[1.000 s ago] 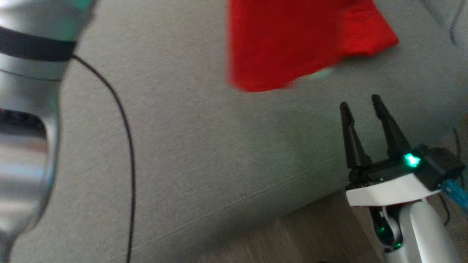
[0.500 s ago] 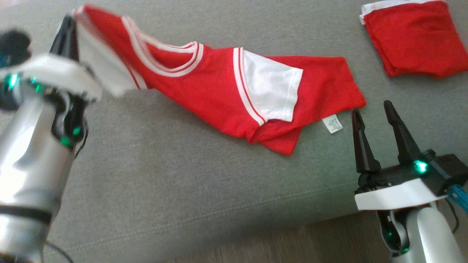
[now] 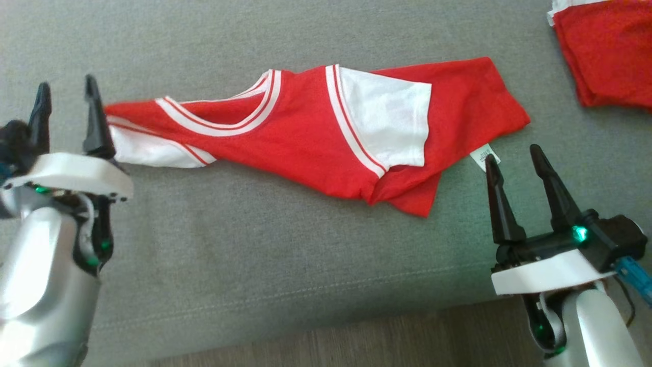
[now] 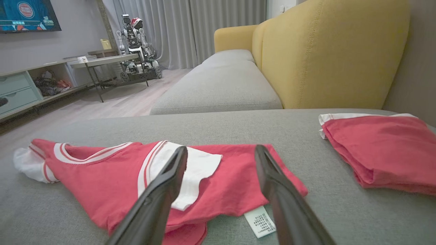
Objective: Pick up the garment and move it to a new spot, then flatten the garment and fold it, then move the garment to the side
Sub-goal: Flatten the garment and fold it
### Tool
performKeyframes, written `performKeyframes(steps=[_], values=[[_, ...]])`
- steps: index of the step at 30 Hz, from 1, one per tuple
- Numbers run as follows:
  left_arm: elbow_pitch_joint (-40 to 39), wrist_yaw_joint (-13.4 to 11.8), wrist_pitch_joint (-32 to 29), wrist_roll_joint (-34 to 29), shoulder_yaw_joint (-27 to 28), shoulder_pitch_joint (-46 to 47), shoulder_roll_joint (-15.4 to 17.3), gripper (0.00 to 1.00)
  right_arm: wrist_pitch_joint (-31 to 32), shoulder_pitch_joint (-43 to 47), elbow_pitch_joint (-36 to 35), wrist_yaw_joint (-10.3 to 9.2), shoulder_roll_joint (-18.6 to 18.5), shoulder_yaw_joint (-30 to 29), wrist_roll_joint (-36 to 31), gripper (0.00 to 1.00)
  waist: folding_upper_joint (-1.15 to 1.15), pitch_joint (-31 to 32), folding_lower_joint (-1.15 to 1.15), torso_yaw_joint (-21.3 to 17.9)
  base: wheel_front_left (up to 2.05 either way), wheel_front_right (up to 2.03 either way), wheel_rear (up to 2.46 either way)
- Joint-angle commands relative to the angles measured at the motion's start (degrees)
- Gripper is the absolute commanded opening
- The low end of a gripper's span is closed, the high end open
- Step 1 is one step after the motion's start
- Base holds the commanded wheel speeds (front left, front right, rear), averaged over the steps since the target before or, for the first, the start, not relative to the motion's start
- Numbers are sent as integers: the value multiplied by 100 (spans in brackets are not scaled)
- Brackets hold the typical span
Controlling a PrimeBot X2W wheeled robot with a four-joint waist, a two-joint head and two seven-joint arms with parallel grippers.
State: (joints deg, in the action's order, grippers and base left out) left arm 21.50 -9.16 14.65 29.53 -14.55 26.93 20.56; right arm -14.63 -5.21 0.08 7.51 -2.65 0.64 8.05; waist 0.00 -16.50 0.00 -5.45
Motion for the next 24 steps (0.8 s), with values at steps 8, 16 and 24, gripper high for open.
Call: performKeyframes(steps=[8,16,24], values=[[-966,747,-32,-935,-643,433,143,100,-37,-195,-150,-2,-22,210,-36,100,0,-128,0,-84,0,0,0],[-1097,1659,-1464,-232,-2428,1965,338,100,-37,-364,-185,-2,-22,307,145,100,0,-353,0,-610,0,0,0],[-602,1663,-1457,-818,-4345,3331,85,100,-37,-516,-337,-2,-22,304,321,100,0,-1020,0,-1018,0,0,0]])
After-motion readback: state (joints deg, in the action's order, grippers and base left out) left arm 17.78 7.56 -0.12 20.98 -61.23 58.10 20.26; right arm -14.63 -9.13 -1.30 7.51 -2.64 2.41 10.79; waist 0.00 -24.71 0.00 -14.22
